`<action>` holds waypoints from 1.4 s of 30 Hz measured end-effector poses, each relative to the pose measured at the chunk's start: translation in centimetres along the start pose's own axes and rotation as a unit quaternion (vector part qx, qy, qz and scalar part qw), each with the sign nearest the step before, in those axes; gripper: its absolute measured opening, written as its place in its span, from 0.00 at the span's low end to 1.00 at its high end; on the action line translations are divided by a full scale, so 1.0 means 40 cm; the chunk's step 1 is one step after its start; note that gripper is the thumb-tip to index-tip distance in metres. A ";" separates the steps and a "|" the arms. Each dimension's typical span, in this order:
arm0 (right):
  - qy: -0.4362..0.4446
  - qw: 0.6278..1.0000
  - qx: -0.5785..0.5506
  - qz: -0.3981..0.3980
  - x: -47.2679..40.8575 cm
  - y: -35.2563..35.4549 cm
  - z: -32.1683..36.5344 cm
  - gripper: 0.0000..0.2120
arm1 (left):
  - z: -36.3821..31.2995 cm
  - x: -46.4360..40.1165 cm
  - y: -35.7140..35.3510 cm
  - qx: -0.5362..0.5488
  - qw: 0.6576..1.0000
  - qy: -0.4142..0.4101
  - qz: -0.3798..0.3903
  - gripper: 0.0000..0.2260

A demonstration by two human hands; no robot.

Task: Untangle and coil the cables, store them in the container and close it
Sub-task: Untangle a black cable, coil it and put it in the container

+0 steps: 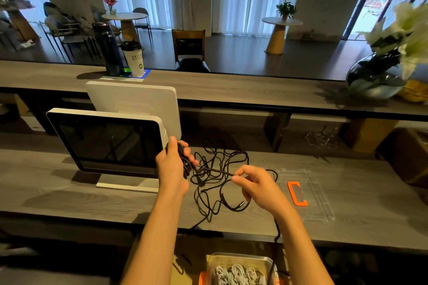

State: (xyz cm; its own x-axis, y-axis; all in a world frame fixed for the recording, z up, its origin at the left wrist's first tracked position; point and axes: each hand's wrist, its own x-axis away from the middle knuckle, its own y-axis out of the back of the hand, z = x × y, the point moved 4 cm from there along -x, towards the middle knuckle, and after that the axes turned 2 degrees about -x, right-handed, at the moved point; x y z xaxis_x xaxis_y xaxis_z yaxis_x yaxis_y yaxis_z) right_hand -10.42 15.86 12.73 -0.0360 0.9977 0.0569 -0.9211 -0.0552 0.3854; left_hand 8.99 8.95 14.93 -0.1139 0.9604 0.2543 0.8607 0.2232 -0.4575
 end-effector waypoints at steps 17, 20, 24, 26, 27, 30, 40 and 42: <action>0.071 0.979 -0.077 0.177 0.026 -0.021 0.059 0.13 | 0.042 -0.003 -0.038 -0.446 0.874 -0.153 0.118 0.17; 0.078 0.985 -0.113 0.104 0.019 0.003 0.063 0.12 | 0.076 0.021 -0.061 -0.491 0.831 -0.046 0.258 0.28; 0.066 0.992 -0.108 0.008 0.005 0.007 0.053 0.11 | 0.119 0.066 -0.058 -0.433 0.790 0.107 0.421 0.36; 0.056 0.992 -0.109 -0.041 0.000 0.013 0.044 0.09 | 0.126 0.077 -0.053 -0.385 0.770 0.163 0.483 0.37; 0.047 0.990 -0.116 -0.061 -0.001 0.018 0.038 0.09 | 0.127 0.082 -0.054 -0.358 0.760 0.181 0.511 0.35; 0.021 0.987 -0.131 -0.087 -0.004 0.030 0.025 0.11 | 0.118 0.094 -0.064 -0.318 0.744 0.161 0.565 0.18; -0.051 0.986 -0.110 -0.113 0.001 0.046 -0.021 0.13 | 0.097 0.012 -0.034 -0.297 0.940 0.032 0.166 0.22; -0.043 0.988 -0.096 -0.111 -0.003 0.045 -0.023 0.13 | 0.112 0.000 -0.032 -0.157 0.978 0.064 0.121 0.21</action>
State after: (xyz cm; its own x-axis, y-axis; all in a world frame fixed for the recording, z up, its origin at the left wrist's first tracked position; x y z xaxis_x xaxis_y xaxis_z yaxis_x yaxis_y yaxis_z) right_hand -12.43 15.67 12.58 0.2015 0.9768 0.0720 -0.9594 0.1820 0.2155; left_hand 5.66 9.41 11.72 0.1582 0.9456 0.2843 0.9668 -0.0899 -0.2391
